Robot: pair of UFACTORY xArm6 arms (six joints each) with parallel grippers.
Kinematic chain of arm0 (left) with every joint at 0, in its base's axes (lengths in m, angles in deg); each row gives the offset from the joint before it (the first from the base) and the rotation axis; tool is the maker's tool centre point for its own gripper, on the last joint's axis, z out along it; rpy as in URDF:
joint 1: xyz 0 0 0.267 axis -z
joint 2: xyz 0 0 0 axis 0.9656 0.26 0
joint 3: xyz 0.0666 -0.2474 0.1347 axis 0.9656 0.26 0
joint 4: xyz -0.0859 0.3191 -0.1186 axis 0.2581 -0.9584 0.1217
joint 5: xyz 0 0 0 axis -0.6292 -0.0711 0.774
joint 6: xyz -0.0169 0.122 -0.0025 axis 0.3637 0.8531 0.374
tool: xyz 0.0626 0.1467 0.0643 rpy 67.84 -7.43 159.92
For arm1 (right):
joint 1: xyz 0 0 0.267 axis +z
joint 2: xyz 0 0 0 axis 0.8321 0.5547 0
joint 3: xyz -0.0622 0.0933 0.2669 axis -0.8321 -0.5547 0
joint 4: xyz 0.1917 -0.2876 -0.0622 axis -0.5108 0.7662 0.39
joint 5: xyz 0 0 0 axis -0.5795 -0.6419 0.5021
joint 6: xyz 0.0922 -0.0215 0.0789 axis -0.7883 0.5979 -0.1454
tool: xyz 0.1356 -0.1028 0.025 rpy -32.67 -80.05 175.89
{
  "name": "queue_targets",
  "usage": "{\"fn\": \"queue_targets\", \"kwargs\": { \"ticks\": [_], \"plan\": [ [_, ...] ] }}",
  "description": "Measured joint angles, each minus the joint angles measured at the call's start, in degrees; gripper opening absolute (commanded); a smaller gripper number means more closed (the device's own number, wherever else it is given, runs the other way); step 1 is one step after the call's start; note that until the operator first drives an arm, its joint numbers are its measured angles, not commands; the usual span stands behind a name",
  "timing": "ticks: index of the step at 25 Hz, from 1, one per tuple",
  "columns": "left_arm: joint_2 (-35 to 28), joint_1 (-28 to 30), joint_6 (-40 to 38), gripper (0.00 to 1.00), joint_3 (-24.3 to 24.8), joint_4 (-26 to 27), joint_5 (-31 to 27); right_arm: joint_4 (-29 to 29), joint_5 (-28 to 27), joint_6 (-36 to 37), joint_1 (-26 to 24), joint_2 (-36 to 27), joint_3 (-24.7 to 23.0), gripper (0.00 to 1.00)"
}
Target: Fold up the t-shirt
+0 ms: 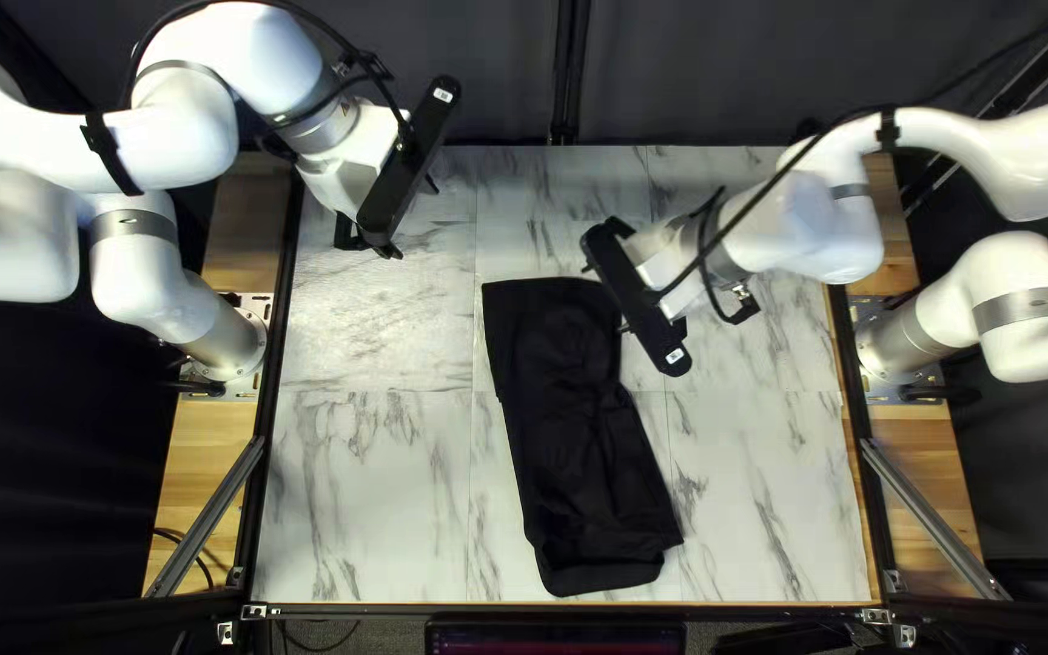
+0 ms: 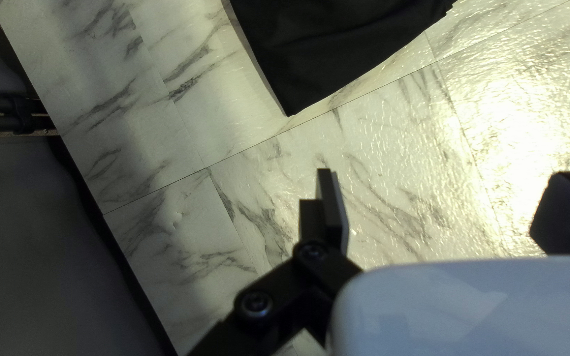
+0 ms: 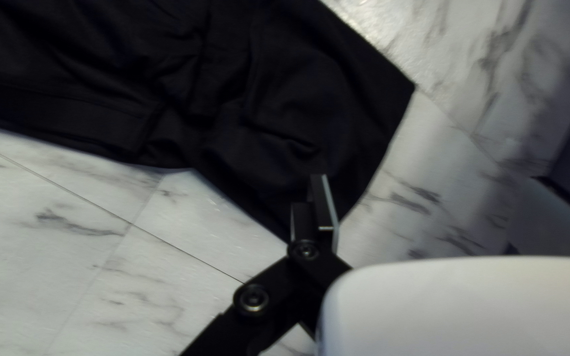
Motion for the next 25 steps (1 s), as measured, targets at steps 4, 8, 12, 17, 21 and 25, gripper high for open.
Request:
{"fn": "queue_targets", "kwargs": {
  "ticks": [4, 8, 12, 17, 21, 25],
  "plan": [
    [0.00, 0.00, 0.00, 1.00, 0.00, 0.00, 0.00, 0.24, 0.83, -1.55, -0.04, -1.12, -2.57, 1.00],
    [0.00, 0.00, 0.00, 1.00, 0.00, 0.00, 0.00, 0.50, 1.01, -1.80, -0.05, -1.24, -2.81, 1.00],
    [0.00, 0.00, 0.00, 1.00, 0.00, 0.00, 0.00, 5.02, 3.57, -5.97, -0.24, -0.02, -4.19, 1.00],
    [0.00, 0.00, 0.00, 1.00, 0.00, 0.00, 0.00, 16.99, 5.48, -18.86, -1.62, 1.64, -5.24, 1.00],
    [0.00, 0.00, 0.00, 1.00, 0.00, 0.00, 0.00, 23.42, 5.89, -26.29, -2.03, 4.92, -4.37, 1.00],
    [0.00, 0.00, 0.00, 1.00, 0.00, 0.00, 0.00, 25.76, 7.36, -29.79, -2.19, 8.55, -3.09, 1.00]
  ]
}}
